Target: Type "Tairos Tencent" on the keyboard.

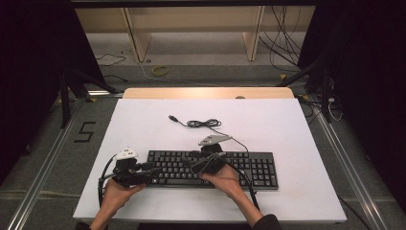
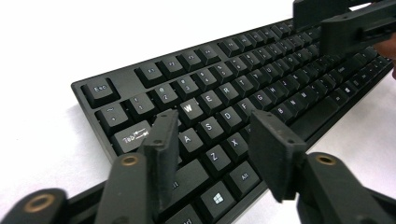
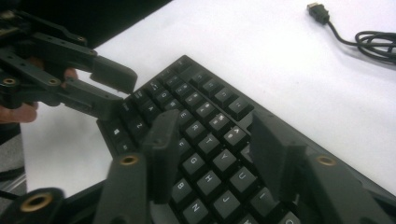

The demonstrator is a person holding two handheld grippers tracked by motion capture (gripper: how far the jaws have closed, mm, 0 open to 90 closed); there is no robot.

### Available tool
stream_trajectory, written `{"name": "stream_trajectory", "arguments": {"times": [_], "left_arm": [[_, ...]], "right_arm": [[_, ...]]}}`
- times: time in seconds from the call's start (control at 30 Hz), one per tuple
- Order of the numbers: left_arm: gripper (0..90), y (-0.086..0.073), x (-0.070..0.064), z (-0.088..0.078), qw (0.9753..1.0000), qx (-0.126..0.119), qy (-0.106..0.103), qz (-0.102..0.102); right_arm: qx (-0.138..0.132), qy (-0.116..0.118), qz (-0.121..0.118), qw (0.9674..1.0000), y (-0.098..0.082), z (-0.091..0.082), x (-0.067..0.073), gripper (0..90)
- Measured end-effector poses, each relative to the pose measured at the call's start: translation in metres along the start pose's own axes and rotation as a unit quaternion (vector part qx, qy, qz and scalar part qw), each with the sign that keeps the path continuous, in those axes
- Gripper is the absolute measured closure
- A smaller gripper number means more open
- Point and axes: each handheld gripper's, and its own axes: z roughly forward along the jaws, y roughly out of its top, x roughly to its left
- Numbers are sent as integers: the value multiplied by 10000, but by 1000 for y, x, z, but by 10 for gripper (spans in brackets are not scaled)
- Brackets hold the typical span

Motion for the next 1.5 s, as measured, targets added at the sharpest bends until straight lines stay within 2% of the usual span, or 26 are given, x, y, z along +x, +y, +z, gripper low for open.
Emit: {"name": "stream_trajectory", "arguments": {"times": [0.2,0.5,0.77,0.8,0.83,0.87,0.9,1.13,1.23,1.3,1.5], "left_arm": [[414,1,0,3,10000,-46,-32,-30],[363,3,2,6,9999,-146,-35,-72],[484,4,3,8,9999,-100,-26,-61],[534,3,4,8,10000,-85,-29,-43],[534,3,4,9,10000,-76,-15,-35],[584,3,5,9,10000,-67,-2,-38],[584,3,5,9,10000,-55,2,-38],[758,3,5,13,9998,125,154,56],[789,3,5,14,9997,152,201,62],[846,4,4,15,9995,195,229,89],[890,4,2,18,9990,299,304,162]], "right_arm": [[-81,23,-22,10000,-4,-10,-1,449],[-94,-52,36,9999,-8,-18,-6,371],[-132,-58,29,9999,-9,-22,-7,367],[-148,-66,20,9999,-9,-23,-8,367],[-148,-66,20,9999,-9,-23,-8,367],[-146,-71,31,9999,-9,-24,-8,366],[-146,-71,31,9999,-9,-24,-8,366],[-141,-102,34,9998,-10,-26,-9,362],[-147,-113,27,9998,-10,-26,-10,362],[-146,-126,18,9998,-10,-26,-10,362],[-142,-147,17,9998,-10,-26,-11,362]]}}
